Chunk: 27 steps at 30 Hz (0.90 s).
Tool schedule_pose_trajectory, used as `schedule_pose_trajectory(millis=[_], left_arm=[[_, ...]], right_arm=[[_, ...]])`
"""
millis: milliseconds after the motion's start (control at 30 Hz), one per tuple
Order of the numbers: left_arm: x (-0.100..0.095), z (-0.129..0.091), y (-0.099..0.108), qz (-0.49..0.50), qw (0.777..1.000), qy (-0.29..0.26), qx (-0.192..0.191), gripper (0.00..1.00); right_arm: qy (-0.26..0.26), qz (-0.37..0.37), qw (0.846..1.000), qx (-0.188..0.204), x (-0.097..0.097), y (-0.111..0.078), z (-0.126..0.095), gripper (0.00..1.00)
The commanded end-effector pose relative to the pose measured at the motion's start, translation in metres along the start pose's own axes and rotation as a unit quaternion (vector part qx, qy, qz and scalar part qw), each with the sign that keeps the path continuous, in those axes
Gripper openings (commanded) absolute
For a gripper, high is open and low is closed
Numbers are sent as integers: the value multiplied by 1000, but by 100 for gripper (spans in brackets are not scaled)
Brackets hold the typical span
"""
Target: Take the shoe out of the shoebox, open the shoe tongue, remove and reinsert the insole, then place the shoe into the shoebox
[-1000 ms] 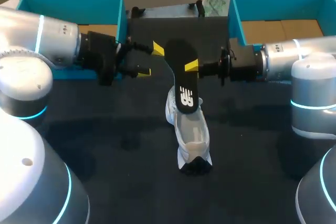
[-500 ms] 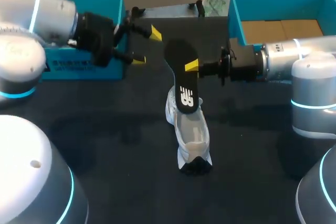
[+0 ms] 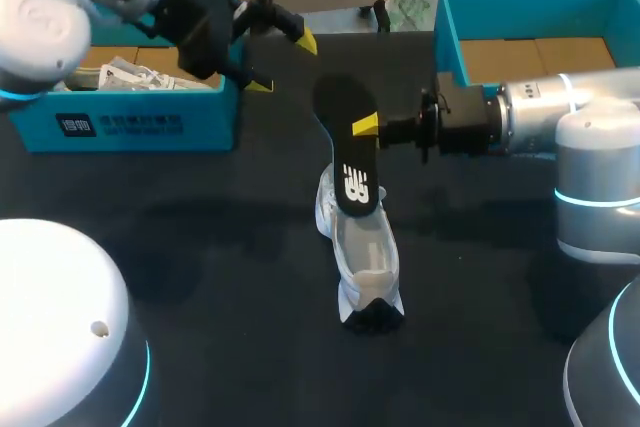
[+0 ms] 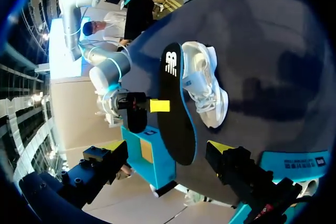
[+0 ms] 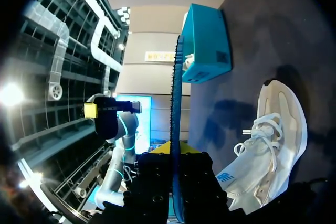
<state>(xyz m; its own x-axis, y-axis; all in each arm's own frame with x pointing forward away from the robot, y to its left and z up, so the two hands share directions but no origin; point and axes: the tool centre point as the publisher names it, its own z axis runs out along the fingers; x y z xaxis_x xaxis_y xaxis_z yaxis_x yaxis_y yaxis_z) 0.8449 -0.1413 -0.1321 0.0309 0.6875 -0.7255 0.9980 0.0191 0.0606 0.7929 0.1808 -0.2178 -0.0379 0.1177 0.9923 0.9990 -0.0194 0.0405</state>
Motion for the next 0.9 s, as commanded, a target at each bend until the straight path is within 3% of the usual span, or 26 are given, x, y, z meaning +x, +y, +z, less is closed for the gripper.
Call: schedule_pose_trajectory(millis=[33,300,900], left_arm=[[-9,7,17,-8,996,86,39,100],[-24,16,30,27,989,131,68,100],[-58,29,47,66,985,146,57,100]], right_arm=[[1,0,1000,-1,-1,0,2,0],[1,0,1000,-1,-1,0,2,0],[1,0,1000,-1,-1,0,2,0]])
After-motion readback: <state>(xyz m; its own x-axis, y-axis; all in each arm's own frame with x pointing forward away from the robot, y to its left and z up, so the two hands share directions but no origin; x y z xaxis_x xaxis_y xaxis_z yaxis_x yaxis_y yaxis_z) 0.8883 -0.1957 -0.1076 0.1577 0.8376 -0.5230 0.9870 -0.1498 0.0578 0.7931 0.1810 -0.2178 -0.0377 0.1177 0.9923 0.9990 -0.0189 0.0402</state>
